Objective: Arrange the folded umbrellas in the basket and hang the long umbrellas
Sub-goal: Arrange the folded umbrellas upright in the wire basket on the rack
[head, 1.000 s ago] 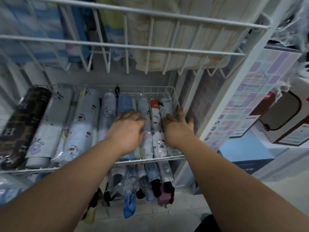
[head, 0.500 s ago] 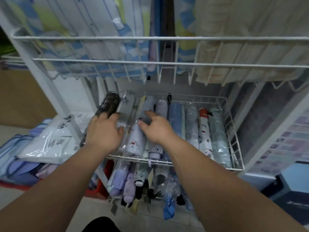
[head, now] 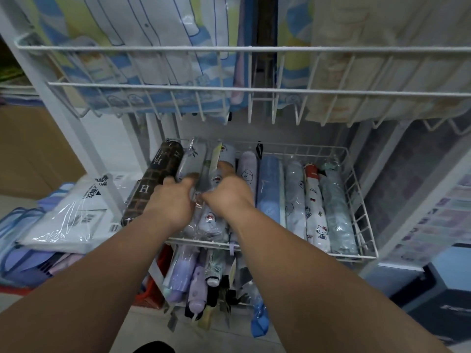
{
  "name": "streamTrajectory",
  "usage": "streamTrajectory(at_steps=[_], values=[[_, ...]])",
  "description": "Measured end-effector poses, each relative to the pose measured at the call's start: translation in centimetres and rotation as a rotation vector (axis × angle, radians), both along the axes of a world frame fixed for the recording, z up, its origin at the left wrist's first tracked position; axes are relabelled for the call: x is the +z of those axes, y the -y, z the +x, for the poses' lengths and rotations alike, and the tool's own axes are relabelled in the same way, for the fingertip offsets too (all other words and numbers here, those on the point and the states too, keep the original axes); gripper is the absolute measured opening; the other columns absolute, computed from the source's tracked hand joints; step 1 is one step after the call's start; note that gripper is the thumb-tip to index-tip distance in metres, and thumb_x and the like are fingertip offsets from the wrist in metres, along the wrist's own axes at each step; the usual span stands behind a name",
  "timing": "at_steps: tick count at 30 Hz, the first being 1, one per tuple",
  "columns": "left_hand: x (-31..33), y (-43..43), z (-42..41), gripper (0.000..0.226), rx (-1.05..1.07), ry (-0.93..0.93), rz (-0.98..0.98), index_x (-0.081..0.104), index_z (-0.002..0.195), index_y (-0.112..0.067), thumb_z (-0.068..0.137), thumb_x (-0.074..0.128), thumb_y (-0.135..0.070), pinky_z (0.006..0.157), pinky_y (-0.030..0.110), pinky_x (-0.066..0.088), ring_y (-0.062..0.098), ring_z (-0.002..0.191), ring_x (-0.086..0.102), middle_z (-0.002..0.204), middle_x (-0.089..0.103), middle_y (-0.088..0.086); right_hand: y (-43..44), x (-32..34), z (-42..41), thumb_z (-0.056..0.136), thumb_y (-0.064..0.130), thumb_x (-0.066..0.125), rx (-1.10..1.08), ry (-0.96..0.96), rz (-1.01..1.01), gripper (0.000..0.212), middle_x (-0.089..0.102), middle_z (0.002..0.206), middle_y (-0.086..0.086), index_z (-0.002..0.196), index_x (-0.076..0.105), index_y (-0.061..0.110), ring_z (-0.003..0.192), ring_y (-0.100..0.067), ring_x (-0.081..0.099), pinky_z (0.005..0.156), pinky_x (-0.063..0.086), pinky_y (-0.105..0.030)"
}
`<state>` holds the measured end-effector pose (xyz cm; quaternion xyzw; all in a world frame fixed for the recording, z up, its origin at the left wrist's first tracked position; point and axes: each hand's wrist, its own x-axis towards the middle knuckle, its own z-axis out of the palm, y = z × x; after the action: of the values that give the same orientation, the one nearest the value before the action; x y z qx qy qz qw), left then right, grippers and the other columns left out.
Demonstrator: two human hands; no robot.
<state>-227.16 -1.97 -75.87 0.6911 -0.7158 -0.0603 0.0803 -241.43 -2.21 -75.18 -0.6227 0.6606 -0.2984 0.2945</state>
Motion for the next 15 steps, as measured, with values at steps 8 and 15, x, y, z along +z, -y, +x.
streamTrajectory(at_steps=[8, 15], values=[[2.2, -1.9, -2.3, 0.061, -0.027, -0.257, -0.185, 0.044, 0.148, -0.029, 0.091, 0.061, -0.018, 0.099, 0.036, 0.044, 0.041, 0.117, 0.054, 0.134, 0.047, 0.022, -2.3, 2.0, -7.3, 0.081, 0.012, 0.066, -0.026, 0.362, -0.060, 0.079, 0.064, 0.125, 0.009, 0.148, 0.036, 0.042, 0.057, -0.010, 0.063, 0.047, 0.052, -0.026], [1.3, -3.2, -11.3, 0.058, -0.157, -0.609, -0.083, 0.047, 0.145, -0.038, 0.091, 0.057, -0.017, 0.075, 0.024, 0.048, 0.025, 0.096, 0.063, 0.142, 0.048, 0.005, -4.3, 0.7, -16.9, 0.074, 0.010, 0.078, -0.159, 0.283, -0.086, 0.072, 0.068, 0.107, 0.000, 0.134, 0.047, 0.035, 0.081, -0.013, 0.069, 0.068, 0.060, -0.030]])
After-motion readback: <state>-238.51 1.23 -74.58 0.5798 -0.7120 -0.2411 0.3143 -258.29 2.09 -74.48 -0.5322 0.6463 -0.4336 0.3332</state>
